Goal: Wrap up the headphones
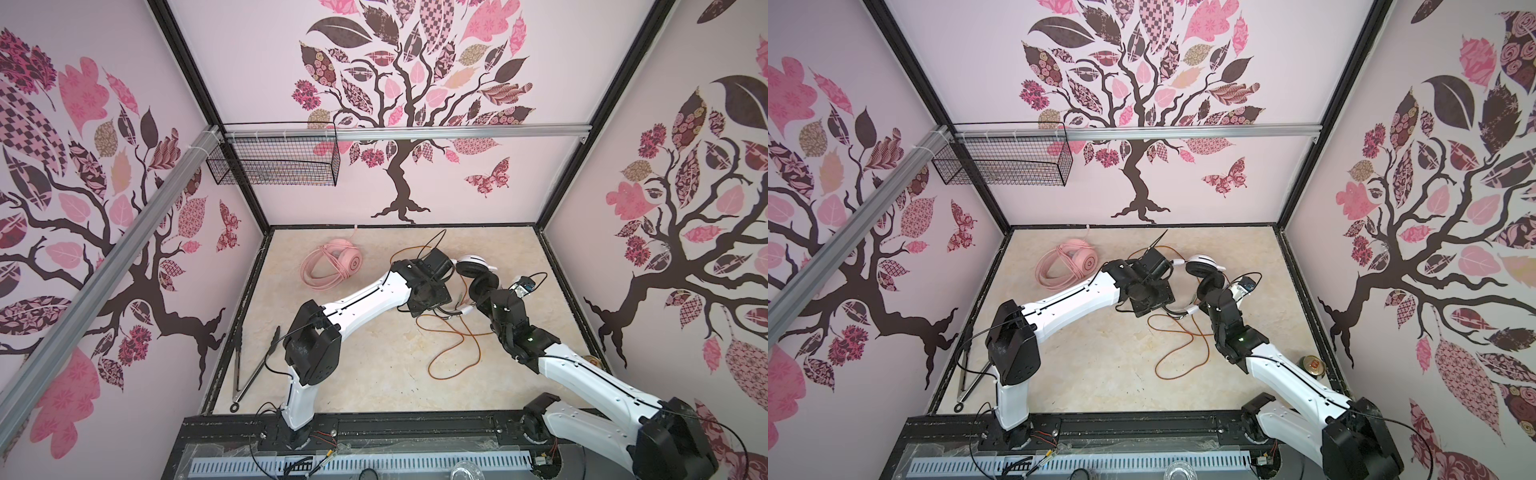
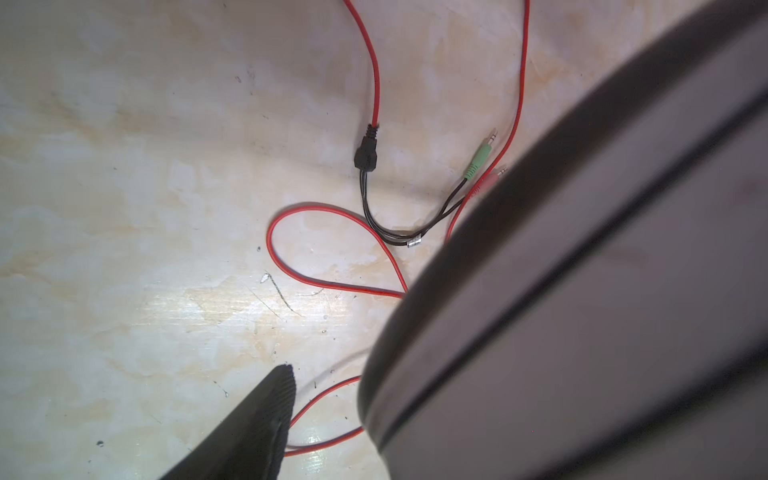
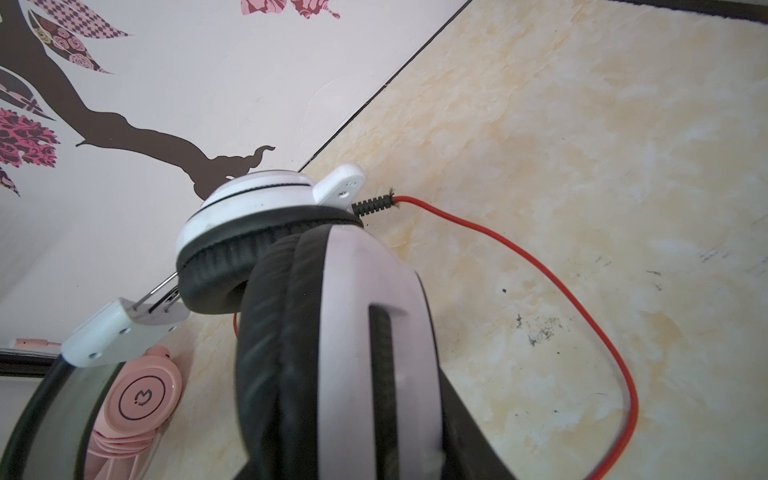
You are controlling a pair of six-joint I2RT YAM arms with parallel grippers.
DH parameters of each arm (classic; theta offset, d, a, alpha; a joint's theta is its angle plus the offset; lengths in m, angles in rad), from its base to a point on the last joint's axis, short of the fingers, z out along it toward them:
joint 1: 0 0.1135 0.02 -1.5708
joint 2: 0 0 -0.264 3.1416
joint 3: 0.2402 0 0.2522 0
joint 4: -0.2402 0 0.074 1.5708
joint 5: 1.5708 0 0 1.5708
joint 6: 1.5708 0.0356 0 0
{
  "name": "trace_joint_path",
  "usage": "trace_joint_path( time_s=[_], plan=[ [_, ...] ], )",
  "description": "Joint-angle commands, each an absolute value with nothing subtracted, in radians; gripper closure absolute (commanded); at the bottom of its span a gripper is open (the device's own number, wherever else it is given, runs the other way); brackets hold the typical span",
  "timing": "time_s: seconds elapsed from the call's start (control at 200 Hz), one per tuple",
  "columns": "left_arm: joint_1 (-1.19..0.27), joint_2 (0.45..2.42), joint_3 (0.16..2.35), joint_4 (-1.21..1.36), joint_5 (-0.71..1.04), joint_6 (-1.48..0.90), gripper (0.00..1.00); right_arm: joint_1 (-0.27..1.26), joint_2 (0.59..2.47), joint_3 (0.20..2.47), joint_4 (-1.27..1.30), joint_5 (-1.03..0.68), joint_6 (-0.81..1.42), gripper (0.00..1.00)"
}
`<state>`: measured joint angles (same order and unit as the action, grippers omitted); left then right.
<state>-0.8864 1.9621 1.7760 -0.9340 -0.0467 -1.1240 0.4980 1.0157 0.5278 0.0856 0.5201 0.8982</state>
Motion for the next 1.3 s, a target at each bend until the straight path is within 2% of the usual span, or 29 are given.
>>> trace_joint_path(
  time_s=[0.0, 0.105, 0.34, 0.695, 0.785, 0.915, 1.06, 1.295],
  plan=[
    [-0.947, 1.988, 1.881, -1.065, -0.304, -1.107, 0.23, 0.514, 0.993, 0.544, 0.139, 0.582, 0.932, 0.83],
    [-0.984, 2.016, 1.933, -1.121, -0.38, -1.109, 0.24, 0.517, 0.983, 0.541, 0.137, 0.598, 0.934, 0.82],
    [-1.007, 2.079, 2.02, -1.182, -0.395, -1.136, 0.26, 0.519, 0.968, 0.54, 0.117, 0.622, 0.949, 0.82],
    [-1.026, 2.143, 2.04, -1.177, -0.364, -1.174, 0.29, 0.52, 0.956, 0.532, 0.111, 0.623, 0.958, 0.83],
    [-1.028, 2.143, 2.046, -1.171, -0.364, -1.181, 0.32, 0.52, 0.951, 0.529, 0.109, 0.624, 0.958, 0.83],
    [-1.028, 2.146, 2.047, -1.158, -0.362, -1.186, 0.46, 0.52, 0.941, 0.527, 0.101, 0.633, 0.956, 0.83],
    [-1.029, 2.148, 2.047, -1.145, -0.351, -1.183, 0.55, 0.52, 0.925, 0.525, 0.1, 0.643, 0.947, 0.83],
    [-1.033, 2.149, 2.049, -1.122, -0.291, -1.183, 0.53, 0.521, 0.903, 0.52, 0.096, 0.675, 0.954, 0.84]
  ],
)
